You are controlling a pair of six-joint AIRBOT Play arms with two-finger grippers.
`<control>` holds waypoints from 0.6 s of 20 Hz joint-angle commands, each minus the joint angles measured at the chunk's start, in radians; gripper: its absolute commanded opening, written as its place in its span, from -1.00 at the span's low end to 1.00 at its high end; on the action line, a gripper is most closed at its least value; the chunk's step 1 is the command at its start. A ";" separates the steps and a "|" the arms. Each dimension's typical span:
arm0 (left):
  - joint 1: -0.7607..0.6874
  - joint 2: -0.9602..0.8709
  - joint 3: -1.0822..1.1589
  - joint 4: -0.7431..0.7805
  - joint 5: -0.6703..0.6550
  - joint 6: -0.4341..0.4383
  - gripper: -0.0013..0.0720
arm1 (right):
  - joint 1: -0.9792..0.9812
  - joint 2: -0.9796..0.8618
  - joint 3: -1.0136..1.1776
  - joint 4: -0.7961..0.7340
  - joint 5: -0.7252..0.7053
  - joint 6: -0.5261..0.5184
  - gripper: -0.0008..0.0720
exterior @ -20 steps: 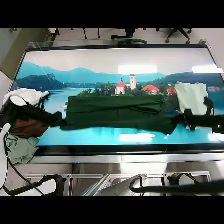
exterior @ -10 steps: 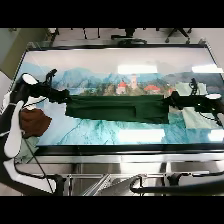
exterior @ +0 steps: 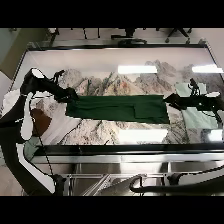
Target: Fold the shirts.
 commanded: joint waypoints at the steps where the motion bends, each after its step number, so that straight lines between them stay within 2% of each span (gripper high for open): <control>1: 0.026 -0.012 0.107 -0.002 -0.062 -0.061 0.95 | 0.002 -0.042 0.005 -0.045 0.075 0.026 0.81; 6: 0.029 -0.011 0.201 -0.010 -0.149 -0.106 0.95 | 0.079 -0.110 0.005 0.026 0.094 0.011 0.79; 7: 0.023 -0.011 0.209 -0.029 -0.150 -0.119 0.95 | 0.095 -0.118 0.005 0.053 0.095 0.001 0.45; 8: 0.014 -0.011 0.209 -0.065 -0.150 -0.120 0.95 | 0.107 -0.123 0.005 0.071 0.096 -0.018 -0.26; 9: 0.004 -0.011 0.201 -0.113 -0.148 -0.120 0.83 | 0.116 -0.124 0.005 0.078 0.098 -0.019 -0.65; 10: -0.008 -0.011 0.191 -0.158 -0.150 -0.119 0.25 | 0.120 -0.121 0.006 0.078 0.103 -0.019 -0.86; 11: -0.026 -0.011 0.180 -0.185 -0.149 -0.118 -0.35 | 0.119 -0.114 0.007 0.077 0.111 -0.019 -0.93; 12: -0.044 -0.011 0.171 -0.192 -0.146 -0.118 -0.77 | 0.115 -0.103 0.007 0.077 0.115 -0.019 -0.93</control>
